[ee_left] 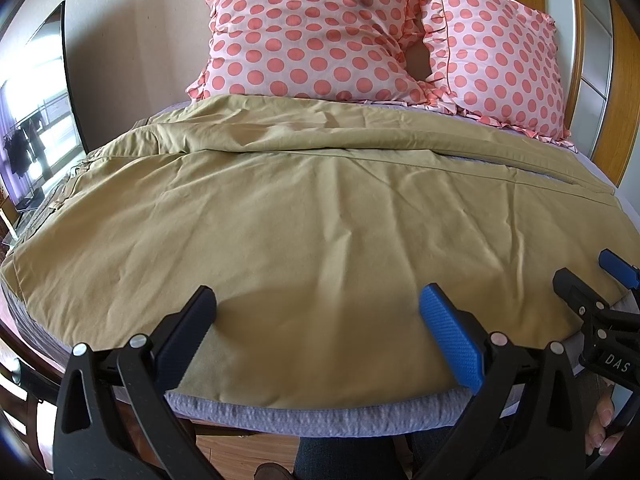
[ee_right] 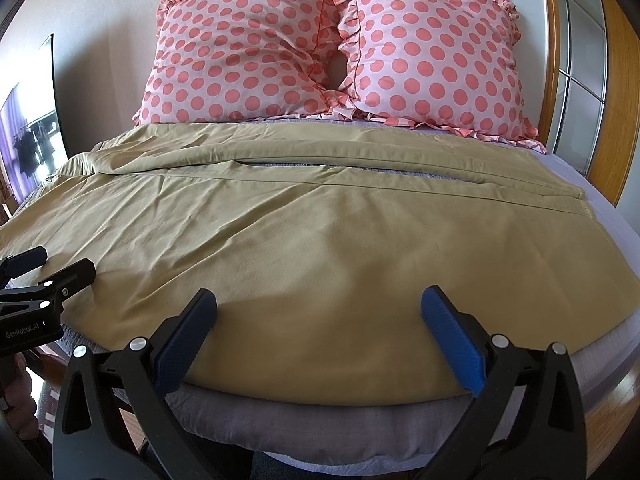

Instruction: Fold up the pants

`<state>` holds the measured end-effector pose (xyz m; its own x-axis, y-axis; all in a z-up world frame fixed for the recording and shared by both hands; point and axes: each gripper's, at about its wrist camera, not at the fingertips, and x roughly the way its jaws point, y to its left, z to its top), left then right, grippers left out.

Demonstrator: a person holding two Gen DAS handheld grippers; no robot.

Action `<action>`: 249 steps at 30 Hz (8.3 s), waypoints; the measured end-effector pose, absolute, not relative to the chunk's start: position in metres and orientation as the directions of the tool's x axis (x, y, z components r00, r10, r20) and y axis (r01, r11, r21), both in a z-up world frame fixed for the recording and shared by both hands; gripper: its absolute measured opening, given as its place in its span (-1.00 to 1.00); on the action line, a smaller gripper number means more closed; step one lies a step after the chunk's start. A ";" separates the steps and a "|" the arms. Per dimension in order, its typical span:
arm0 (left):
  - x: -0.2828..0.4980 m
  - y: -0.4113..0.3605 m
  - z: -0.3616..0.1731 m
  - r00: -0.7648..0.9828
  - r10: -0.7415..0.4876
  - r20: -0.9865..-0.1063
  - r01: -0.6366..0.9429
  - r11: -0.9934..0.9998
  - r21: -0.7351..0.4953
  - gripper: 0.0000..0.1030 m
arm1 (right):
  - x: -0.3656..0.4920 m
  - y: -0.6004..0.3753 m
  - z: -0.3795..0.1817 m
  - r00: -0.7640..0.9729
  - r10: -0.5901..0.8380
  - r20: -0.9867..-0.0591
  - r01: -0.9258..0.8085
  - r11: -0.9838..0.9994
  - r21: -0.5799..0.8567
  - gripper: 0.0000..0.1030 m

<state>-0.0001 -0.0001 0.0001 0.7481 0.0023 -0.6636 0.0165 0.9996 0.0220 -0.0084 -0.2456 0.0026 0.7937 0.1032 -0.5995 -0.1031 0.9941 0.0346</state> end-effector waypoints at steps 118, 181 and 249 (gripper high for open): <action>0.018 0.070 0.051 0.850 -0.106 -0.517 0.036 0.989 -0.144 0.96 | 0.015 -0.505 0.009 0.846 0.109 -0.522 0.371 0.582 0.723 -0.91; -0.069 0.195 0.012 0.795 -0.134 -0.592 -0.198 0.865 -0.462 -0.20 | -0.066 -0.547 -0.008 0.836 -0.176 -0.519 0.513 0.584 0.629 0.28; 0.012 0.024 0.140 0.887 -0.139 -0.441 0.180 0.982 0.053 -0.80 | 0.015 -0.266 0.047 0.723 0.588 -0.363 -0.359 0.768 0.530 0.69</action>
